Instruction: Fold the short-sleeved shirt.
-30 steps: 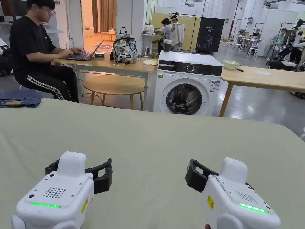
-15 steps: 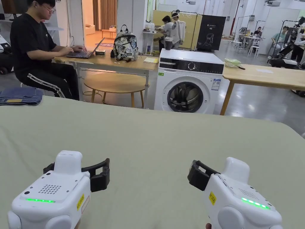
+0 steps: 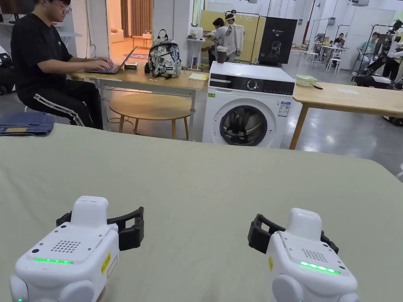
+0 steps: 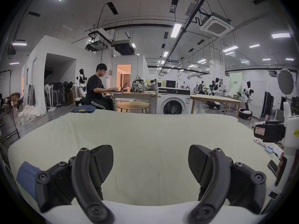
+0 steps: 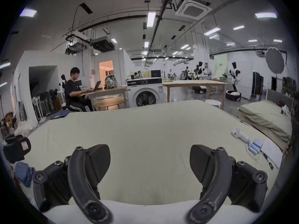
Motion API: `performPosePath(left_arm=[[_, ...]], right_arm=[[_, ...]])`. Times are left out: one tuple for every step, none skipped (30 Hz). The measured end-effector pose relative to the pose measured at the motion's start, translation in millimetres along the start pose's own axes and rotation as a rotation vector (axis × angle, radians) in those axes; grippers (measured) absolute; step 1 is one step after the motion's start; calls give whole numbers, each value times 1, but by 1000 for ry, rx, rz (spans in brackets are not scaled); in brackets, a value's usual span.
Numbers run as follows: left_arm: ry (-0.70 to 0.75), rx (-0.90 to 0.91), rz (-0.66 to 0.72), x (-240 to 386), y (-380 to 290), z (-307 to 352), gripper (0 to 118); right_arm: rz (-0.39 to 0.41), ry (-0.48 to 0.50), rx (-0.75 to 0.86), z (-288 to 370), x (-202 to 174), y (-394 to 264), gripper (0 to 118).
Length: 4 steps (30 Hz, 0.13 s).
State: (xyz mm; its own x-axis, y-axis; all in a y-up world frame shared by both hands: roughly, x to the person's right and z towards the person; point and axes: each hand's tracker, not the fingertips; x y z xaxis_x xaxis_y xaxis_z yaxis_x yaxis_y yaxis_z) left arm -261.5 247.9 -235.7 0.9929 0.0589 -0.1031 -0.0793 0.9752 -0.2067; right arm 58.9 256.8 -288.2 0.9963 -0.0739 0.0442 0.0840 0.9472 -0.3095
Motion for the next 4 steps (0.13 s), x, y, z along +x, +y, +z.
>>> performPosePath(left_arm=[[-1, -1, -2, 0, -1, 0, 96], [-1, -3, -2, 0, -2, 0, 96], [-3, -6, -3, 0, -2, 0, 96], [-3, -9, -2, 0, -3, 0, 96]], right_arm=[[3, 0, -11, 0, 0, 2, 101], [0, 16, -20, 0, 1, 2, 101], [-9, 44, -25, 0, 3, 2, 101], [-13, 53, -25, 2, 4, 3, 101]])
